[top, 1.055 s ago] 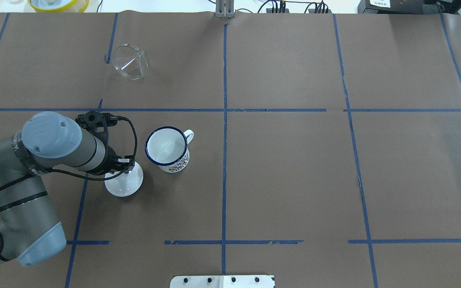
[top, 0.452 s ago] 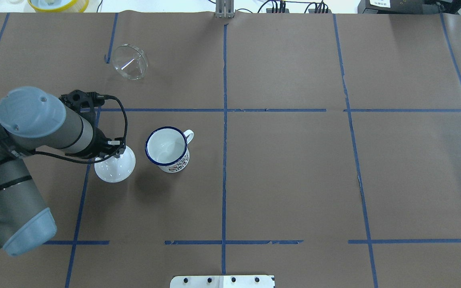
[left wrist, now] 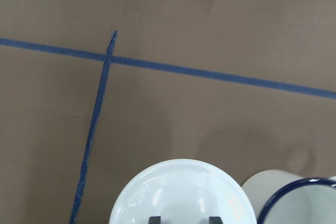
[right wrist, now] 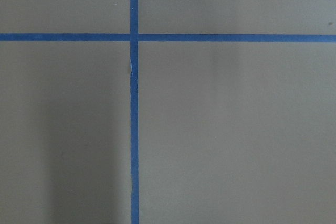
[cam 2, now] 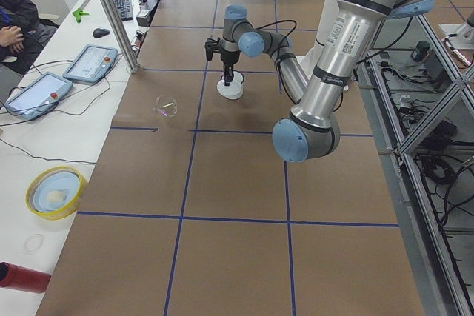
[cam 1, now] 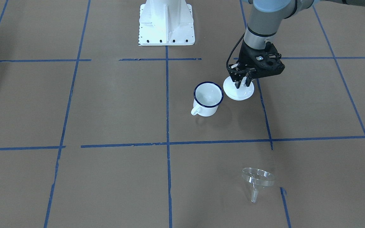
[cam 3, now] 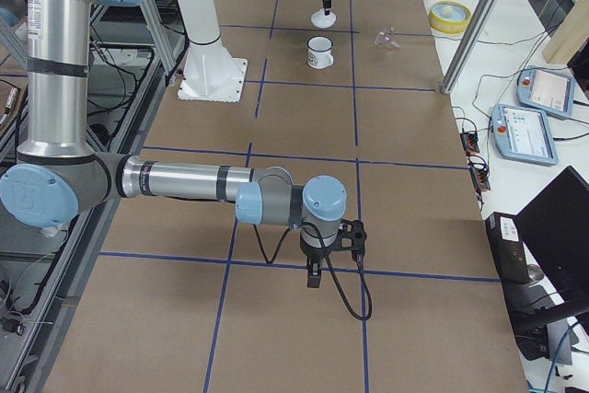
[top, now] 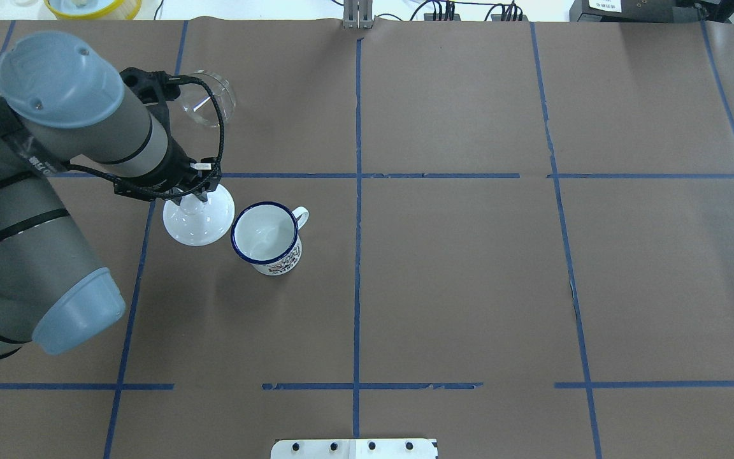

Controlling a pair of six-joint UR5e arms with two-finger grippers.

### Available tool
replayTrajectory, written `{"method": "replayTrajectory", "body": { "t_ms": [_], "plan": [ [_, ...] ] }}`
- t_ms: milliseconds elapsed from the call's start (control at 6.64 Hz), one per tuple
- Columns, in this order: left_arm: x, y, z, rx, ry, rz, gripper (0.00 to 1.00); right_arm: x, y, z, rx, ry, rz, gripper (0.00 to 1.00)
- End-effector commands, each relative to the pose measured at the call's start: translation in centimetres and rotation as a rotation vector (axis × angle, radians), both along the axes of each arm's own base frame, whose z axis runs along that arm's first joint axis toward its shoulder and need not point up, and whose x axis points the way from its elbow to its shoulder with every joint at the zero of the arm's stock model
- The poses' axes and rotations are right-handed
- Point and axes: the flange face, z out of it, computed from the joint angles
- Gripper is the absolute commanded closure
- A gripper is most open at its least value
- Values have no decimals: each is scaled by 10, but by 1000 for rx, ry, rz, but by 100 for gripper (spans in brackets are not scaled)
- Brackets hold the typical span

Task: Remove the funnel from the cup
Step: 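Carry the white lid over the mug and lower it onto the mug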

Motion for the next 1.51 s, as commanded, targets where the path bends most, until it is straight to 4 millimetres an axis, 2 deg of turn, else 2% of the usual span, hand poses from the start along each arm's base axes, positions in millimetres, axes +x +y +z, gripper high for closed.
{"method": "replayTrajectory", "body": {
  "t_ms": [0, 151, 301, 753, 1055, 1356],
  "plan": [
    [25, -8, -38, -57, 47, 26, 100, 0, 0, 0, 0, 0, 0, 0],
    [43, -21, -44, -84, 39, 21, 100, 0, 0, 0, 0, 0, 0, 0],
    [50, -26, -39, -95, 26, 21, 100, 0, 0, 0, 0, 0, 0, 0],
    [70, -23, -25, -108, 7, 42, 100, 0, 0, 0, 0, 0, 0, 0],
    [86, -8, -22, -103, 11, 76, 100, 0, 0, 0, 0, 0, 0, 0],
    [90, -5, -20, -105, 8, 82, 100, 0, 0, 0, 0, 0, 0, 0]
  ]
}}
